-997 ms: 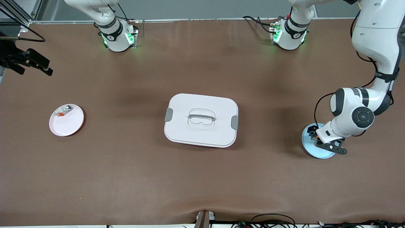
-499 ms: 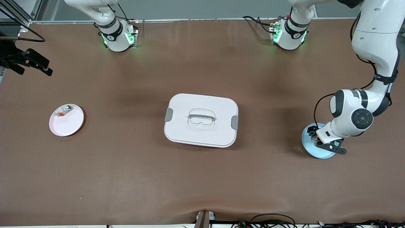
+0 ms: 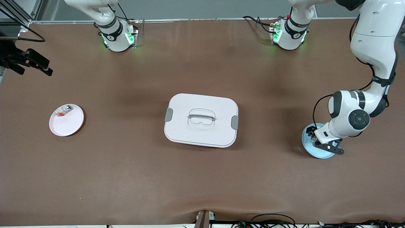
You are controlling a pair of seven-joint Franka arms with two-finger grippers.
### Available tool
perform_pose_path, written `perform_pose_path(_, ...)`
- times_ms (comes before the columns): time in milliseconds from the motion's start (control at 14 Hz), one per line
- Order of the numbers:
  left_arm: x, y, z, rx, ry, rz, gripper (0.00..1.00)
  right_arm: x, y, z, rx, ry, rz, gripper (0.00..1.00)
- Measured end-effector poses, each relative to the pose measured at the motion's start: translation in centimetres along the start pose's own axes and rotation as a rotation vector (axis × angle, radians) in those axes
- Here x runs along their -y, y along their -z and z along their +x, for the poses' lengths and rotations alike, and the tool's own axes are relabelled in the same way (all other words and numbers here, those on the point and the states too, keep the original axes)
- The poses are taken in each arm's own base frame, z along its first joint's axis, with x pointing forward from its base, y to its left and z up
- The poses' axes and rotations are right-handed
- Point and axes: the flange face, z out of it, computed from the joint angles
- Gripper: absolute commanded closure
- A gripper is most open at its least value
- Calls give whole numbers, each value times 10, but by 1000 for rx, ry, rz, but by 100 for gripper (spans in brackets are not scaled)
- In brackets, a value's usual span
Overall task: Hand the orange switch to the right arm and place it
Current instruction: 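Close the left gripper on the black-orange switch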
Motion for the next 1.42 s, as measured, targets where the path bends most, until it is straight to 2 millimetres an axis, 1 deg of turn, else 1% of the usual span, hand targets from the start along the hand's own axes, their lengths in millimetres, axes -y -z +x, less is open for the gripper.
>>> perform_pose_path(784,-1,-4,0,9,-23,15,0,0,0,0,1,0,2,0)
perform_pose_path(855,-1,-4,0,6,-23,15,2,0,0,0,1,0,2,0)
perform_pose_path(1069,-1,-4,0,3,-23,16,49,0,0,0,0,0,2,0)
perform_pose_path(1211,0,-4,0,3,-21,17,74,0,0,0,-1,0,2,0)
perform_pose_path(1282,2,-4,-1,2,-19,17,80,0,0,0,-1,0,2,0)
perform_pose_path(1425,3,-4,-1,1,-17,17,82,0,0,0,0,0,2,0)
